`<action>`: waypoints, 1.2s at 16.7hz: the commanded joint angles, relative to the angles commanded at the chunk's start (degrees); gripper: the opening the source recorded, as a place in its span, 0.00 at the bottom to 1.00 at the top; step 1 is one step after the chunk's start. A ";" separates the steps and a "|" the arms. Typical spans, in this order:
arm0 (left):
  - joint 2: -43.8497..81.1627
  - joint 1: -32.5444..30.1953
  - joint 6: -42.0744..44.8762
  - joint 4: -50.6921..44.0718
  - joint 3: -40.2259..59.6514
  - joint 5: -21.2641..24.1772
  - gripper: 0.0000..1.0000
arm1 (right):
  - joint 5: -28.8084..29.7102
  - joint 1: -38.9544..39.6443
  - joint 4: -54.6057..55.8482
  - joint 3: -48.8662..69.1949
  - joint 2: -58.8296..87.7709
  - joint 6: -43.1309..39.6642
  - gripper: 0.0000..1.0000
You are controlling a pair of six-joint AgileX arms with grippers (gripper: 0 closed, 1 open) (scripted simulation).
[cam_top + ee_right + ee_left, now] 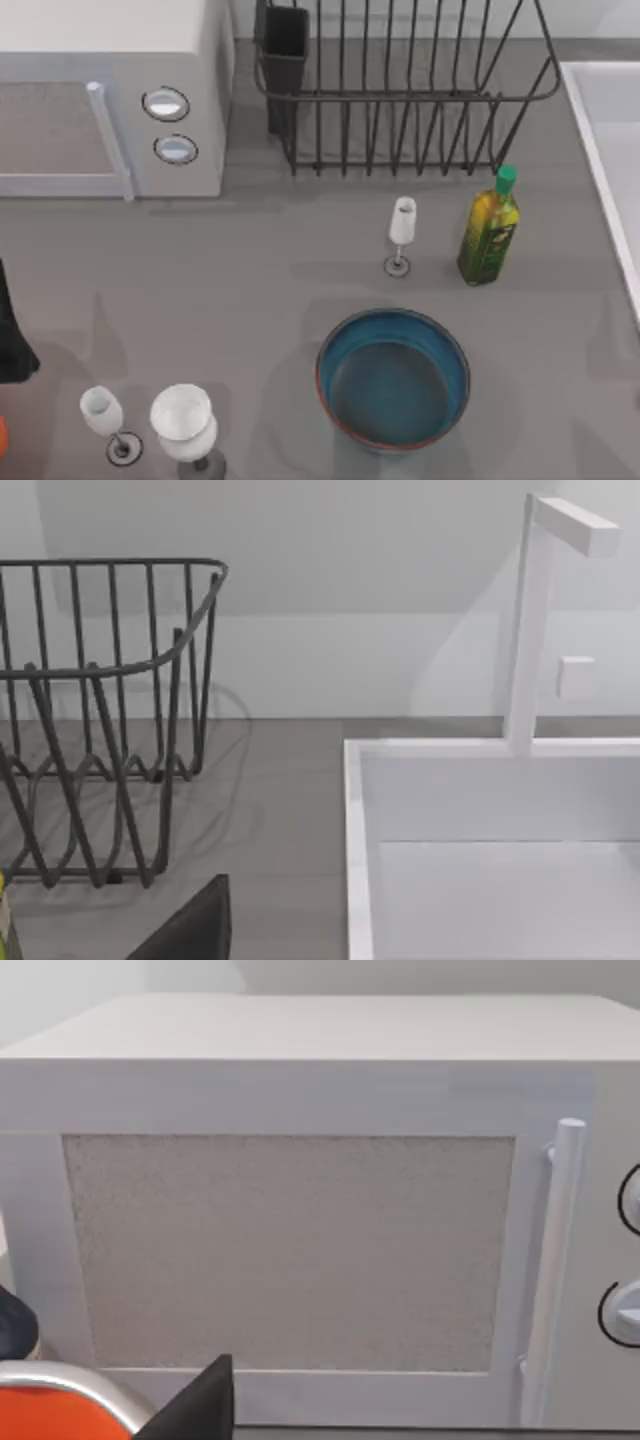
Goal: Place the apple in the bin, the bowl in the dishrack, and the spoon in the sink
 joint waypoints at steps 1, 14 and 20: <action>0.00 0.00 0.00 0.00 0.00 0.00 1.00 | 0.03 0.74 -1.41 1.51 1.78 0.95 1.00; 0.00 0.00 0.00 0.00 0.00 0.00 1.00 | -0.43 22.96 -39.76 47.99 58.52 24.08 1.00; 0.00 0.00 0.00 0.00 0.00 0.00 1.00 | -1.05 33.71 -57.61 68.36 84.62 33.81 1.00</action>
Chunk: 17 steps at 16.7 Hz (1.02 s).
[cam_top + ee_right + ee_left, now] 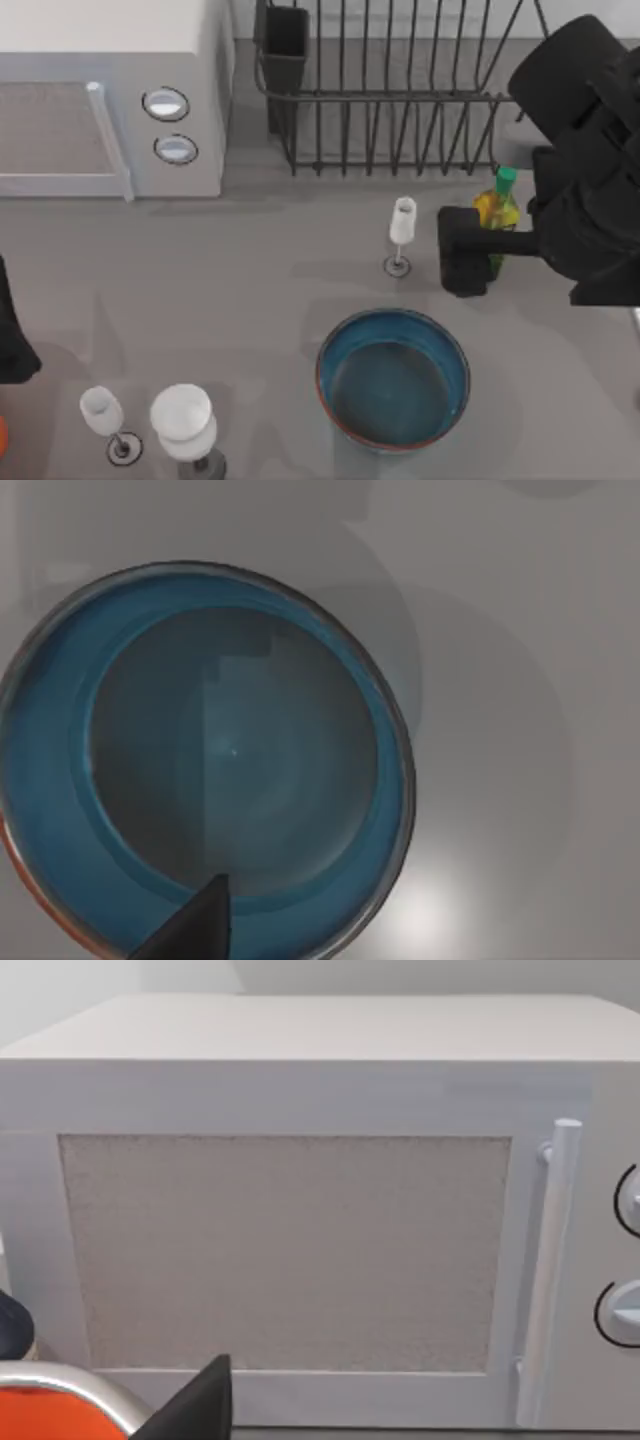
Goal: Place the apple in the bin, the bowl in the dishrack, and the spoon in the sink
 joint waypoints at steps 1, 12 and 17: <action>0.00 0.00 0.00 0.00 0.00 0.00 1.00 | 0.09 1.31 -2.40 2.45 3.48 1.29 1.00; 0.00 0.00 0.00 0.00 0.00 0.00 1.00 | 0.99 4.69 -9.69 9.08 13.77 5.26 1.00; 0.00 0.00 0.00 0.00 0.00 0.00 1.00 | 1.05 4.88 -0.45 2.61 16.61 5.31 1.00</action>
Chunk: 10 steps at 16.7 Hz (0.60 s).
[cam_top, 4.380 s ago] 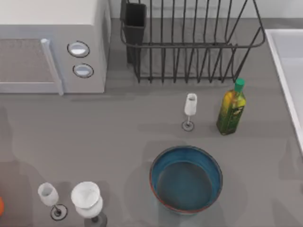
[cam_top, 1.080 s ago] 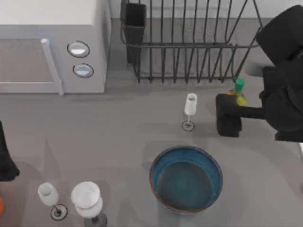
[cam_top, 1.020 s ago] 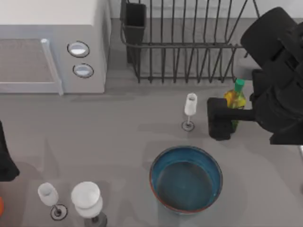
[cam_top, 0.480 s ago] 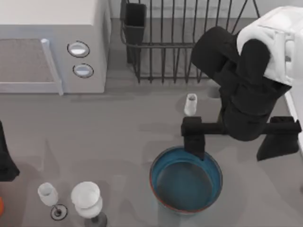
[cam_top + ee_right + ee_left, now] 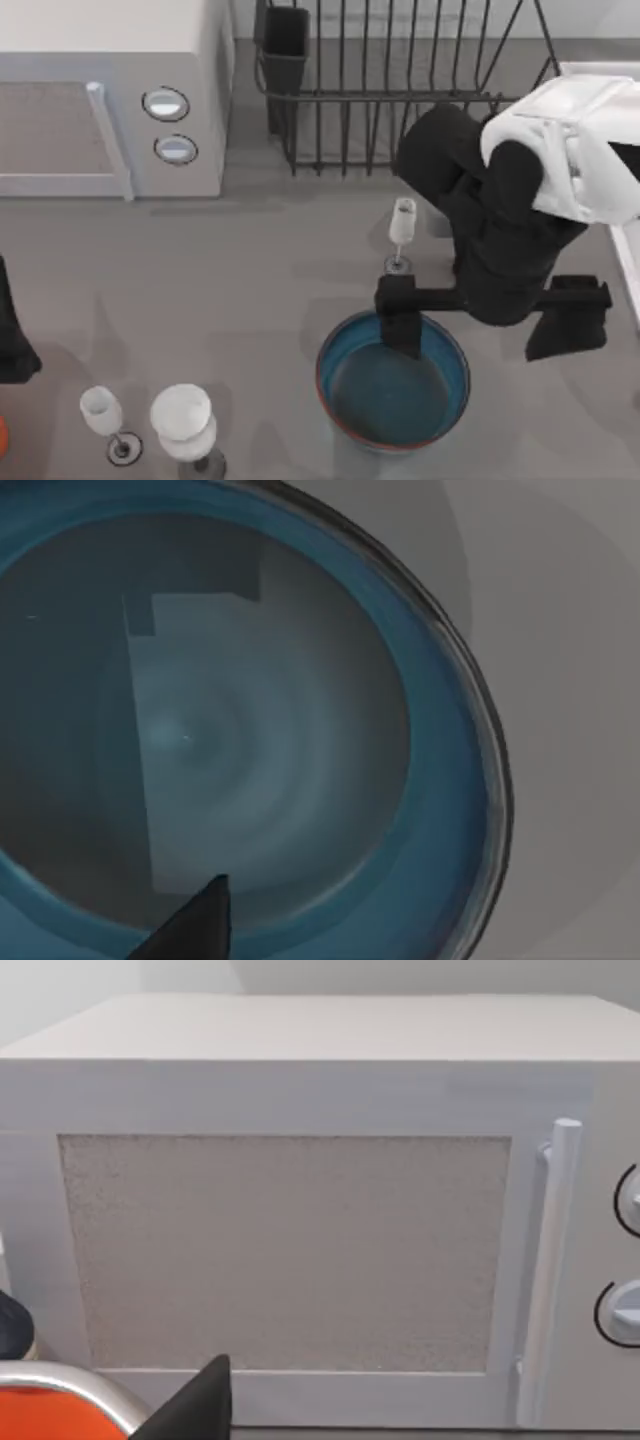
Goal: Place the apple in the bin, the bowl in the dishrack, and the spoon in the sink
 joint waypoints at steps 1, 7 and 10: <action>0.00 0.00 0.00 0.00 0.00 0.00 1.00 | 0.01 0.05 3.11 -1.83 0.84 0.05 1.00; 0.00 0.00 0.00 0.00 0.00 0.00 1.00 | 0.02 0.26 12.66 -8.53 4.12 0.31 1.00; 0.00 0.00 0.00 0.00 0.00 0.00 1.00 | 0.02 0.26 12.66 -8.53 4.12 0.31 1.00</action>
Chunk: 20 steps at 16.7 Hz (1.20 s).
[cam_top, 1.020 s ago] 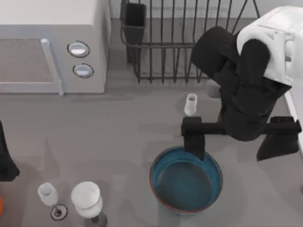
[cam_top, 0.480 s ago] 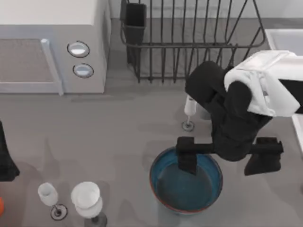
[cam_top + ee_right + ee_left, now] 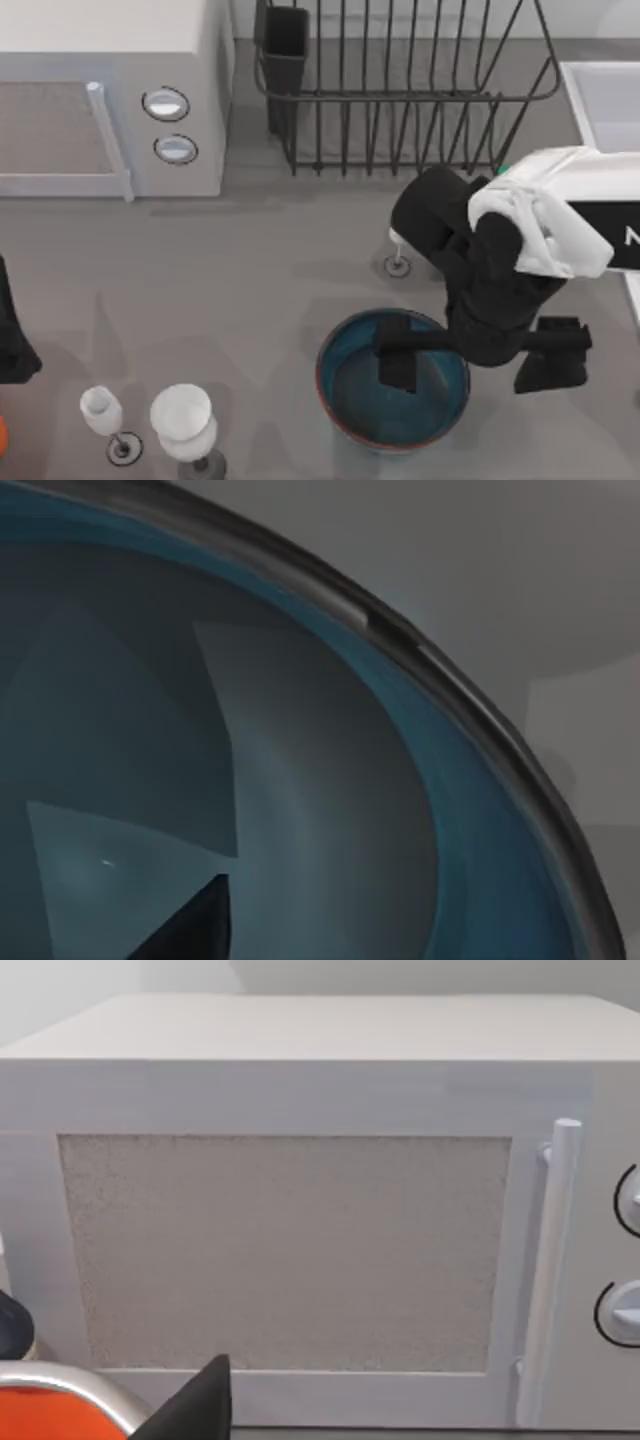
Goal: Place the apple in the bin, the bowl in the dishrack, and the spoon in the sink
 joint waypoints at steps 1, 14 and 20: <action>0.00 0.00 0.00 0.00 0.00 0.00 1.00 | 0.00 0.00 0.00 0.00 0.00 0.00 0.92; 0.00 0.00 0.00 0.00 0.00 0.00 1.00 | 0.00 0.00 0.00 0.00 0.00 0.00 0.00; 0.00 0.00 0.00 0.00 0.00 0.00 1.00 | 0.00 0.00 0.00 0.00 0.00 0.00 0.00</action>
